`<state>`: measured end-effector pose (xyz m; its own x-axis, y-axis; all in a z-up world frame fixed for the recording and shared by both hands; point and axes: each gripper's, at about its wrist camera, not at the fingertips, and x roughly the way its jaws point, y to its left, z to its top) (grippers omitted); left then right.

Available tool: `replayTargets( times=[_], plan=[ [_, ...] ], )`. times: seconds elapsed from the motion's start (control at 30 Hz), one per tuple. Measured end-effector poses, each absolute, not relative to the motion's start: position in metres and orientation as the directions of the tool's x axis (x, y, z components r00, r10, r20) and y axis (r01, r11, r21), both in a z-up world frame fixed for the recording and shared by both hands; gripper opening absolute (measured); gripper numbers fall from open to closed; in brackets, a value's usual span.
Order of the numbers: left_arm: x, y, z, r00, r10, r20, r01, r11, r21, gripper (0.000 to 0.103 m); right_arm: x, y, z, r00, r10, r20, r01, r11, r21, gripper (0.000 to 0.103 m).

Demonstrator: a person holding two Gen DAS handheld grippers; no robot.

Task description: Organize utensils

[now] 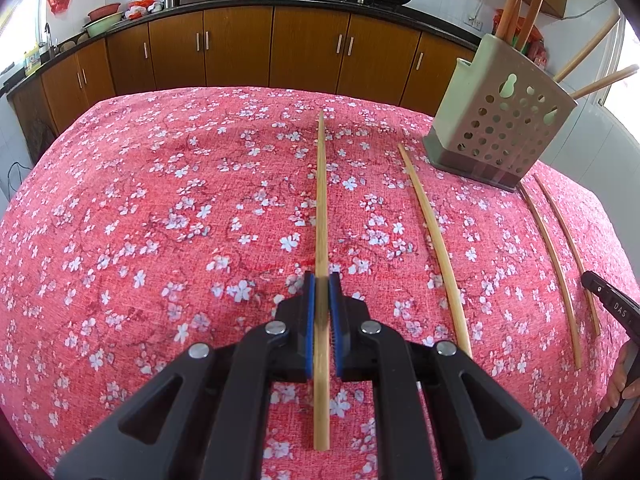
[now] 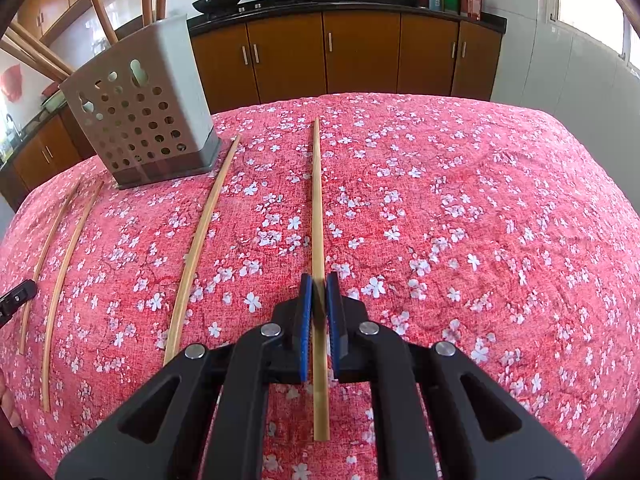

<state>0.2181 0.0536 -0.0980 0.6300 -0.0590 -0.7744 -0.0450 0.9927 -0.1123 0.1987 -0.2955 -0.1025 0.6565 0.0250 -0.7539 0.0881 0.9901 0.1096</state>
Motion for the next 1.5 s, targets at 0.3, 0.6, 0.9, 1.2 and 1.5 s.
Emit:
replayTargets(
  times=[0.3,0.6,0.9,1.2,1.5],
  plan=[
    [0.218,0.055,-0.097,0.631,-0.071,-0.772,-0.047,0.990,-0.129,0.011,0.199,-0.295,-0.103,0.656,0.030,-0.754,0.092,0.988,0.120,0.009],
    [0.217,0.056,-0.097,0.631,-0.075,-0.772,-0.047,0.990,-0.134,0.011,0.199,-0.295,-0.103,0.656,0.030,-0.754,0.095,0.988,0.122,0.009],
    [0.209,0.045,-0.096,0.621,-0.025,-0.783,-0.015,0.999,-0.044,0.009,0.192,-0.299,-0.099,0.664,0.055,-0.746,0.096,0.983,0.158,0.008],
    [0.195,0.054,-0.035,0.722,-0.027,-0.692,-0.003,0.999,-0.041,0.008,0.171,-0.301,-0.033,0.815,0.028,-0.579,0.062,0.989,0.136,0.008],
    [0.190,0.050,0.041,0.817,-0.074,-0.571,0.050,0.997,-0.058,0.008,0.164,-0.297,0.031,0.903,0.054,-0.427,0.019,0.986,0.166,0.008]
  ],
)
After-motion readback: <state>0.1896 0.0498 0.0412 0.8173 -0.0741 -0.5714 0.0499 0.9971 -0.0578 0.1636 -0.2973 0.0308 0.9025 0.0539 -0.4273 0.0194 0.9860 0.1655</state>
